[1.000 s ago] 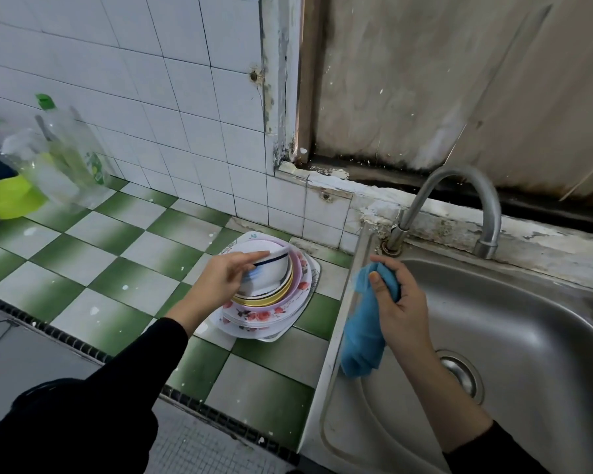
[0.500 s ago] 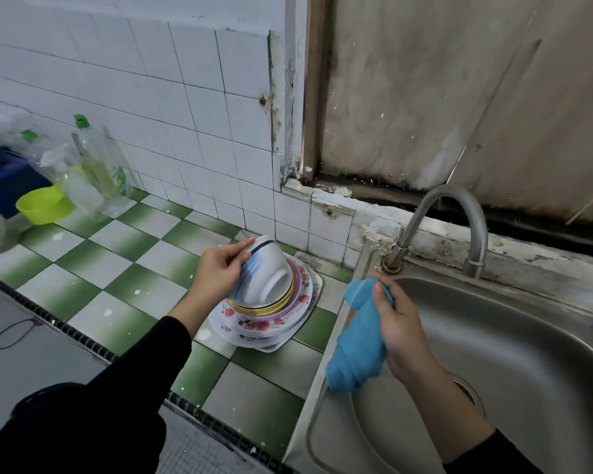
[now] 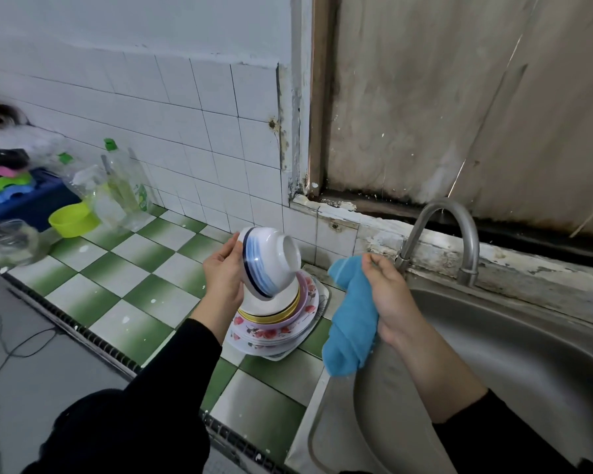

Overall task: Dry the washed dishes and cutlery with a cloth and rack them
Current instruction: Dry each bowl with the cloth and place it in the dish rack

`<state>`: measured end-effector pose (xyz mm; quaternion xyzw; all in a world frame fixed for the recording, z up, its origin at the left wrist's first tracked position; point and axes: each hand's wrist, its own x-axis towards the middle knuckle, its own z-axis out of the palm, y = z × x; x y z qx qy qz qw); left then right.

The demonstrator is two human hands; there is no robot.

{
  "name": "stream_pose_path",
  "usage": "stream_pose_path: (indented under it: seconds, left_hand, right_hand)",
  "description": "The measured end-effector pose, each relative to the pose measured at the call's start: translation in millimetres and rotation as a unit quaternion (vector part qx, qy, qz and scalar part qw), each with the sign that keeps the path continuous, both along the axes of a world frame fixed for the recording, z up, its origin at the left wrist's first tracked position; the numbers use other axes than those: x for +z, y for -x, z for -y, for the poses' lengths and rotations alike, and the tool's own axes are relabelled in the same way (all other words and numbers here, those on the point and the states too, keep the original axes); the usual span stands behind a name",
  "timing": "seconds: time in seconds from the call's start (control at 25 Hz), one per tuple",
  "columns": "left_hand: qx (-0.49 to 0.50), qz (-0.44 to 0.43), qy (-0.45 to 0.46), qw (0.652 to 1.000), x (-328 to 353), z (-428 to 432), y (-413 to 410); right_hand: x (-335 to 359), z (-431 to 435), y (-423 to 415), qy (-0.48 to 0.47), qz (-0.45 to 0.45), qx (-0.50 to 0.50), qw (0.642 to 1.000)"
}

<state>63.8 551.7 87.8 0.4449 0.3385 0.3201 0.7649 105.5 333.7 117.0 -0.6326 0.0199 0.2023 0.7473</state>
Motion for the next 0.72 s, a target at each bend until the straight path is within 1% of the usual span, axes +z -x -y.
stream_pose_path:
  seconds: [0.08,0.16,0.28,0.36,0.44,0.52,0.56,0.6,0.64,0.68,0.72]
  left_hand:
    - [0.020,0.019,0.031,0.999,9,3,0]
    - [0.022,0.024,0.041,0.999,14,5,2]
    - [0.002,0.013,0.015,1.000,23,16,10]
    - [-0.015,0.020,-0.030,0.999,31,29,18]
    - [-0.027,0.028,-0.069,0.997,39,46,24]
    - [-0.040,0.044,-0.078,0.995,50,67,29]
    - [-0.050,0.058,-0.076,0.994,56,78,31]
    - [-0.063,0.076,-0.075,0.992,64,90,33]
    - [-0.077,0.093,-0.076,0.990,71,101,36]
    - [-0.088,0.106,-0.084,0.987,78,110,38]
    - [-0.094,0.115,-0.096,0.984,83,119,41]
  right_hand:
    - [7,0,1,-0.034,-0.006,0.010,0.999]
    - [14,1,2,-0.047,-0.004,0.022,0.999]
    - [25,6,0,-0.025,0.016,0.045,0.999]
    - [35,9,-1,-0.039,0.032,0.070,0.996]
    - [47,9,-1,-0.059,0.065,0.098,0.991]
    - [59,6,1,-0.076,0.146,0.124,0.978]
    - [63,4,5,-0.070,0.210,0.138,0.965]
    - [64,0,8,-0.030,0.292,0.147,0.945]
    - [63,-4,11,0.047,0.387,0.139,0.910]
    - [59,-9,14,0.146,0.487,0.106,0.855]
    - [54,-11,17,0.218,0.558,0.064,0.798]
